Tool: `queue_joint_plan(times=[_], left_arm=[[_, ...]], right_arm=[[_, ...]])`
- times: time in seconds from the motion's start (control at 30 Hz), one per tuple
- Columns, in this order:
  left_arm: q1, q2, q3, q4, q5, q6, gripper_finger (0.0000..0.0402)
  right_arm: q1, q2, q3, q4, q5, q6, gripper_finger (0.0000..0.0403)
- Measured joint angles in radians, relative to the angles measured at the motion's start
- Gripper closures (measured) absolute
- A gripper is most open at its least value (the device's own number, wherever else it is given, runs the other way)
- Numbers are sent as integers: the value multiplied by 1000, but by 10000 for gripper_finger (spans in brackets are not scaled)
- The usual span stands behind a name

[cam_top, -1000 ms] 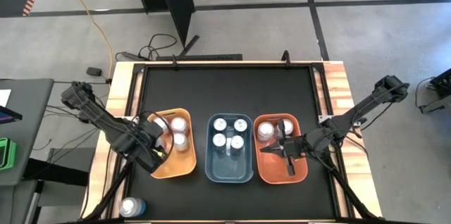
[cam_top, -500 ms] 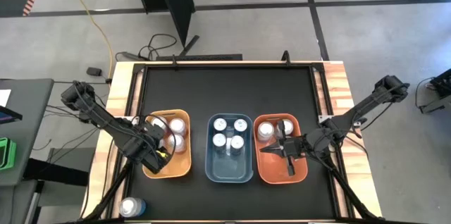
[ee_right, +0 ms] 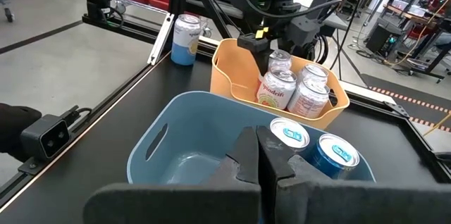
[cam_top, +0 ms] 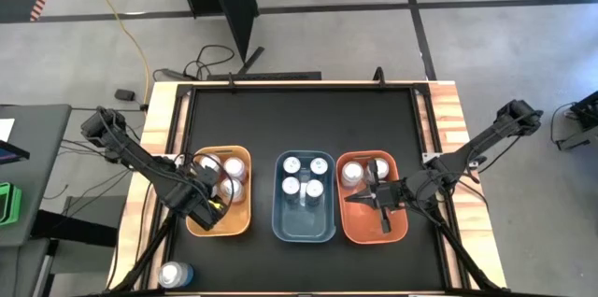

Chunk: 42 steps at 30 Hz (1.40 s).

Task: Sort soda cans
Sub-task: Put the pink-white soda can into the yellow bin, then put the blue-white soda can into the orange bin

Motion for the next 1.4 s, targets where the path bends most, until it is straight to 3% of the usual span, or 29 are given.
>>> queue_joint_plan(times=[0.2, 0.53, 1.13, 1.23, 1.4], left_arm=[[0, 0, 0, -6, -18, 5, 60], [5, 0, 12, -8, -34, 22, 52], [5, -2, 280, -246, -21, 59, 49], [5, -3, 345, -241, 49, 98, 49], [-37, 4, 398, -154, 299, 87, 49]], right_arm=[[0, 0, 0, 0, 0, 0, 398], [0, 0, 0, 0, 0, -1, 398], [0, 0, 0, 0, 0, 5, 398], [0, 0, 0, -1, 0, 8, 398], [0, 0, 0, -1, 0, 8, 398]])
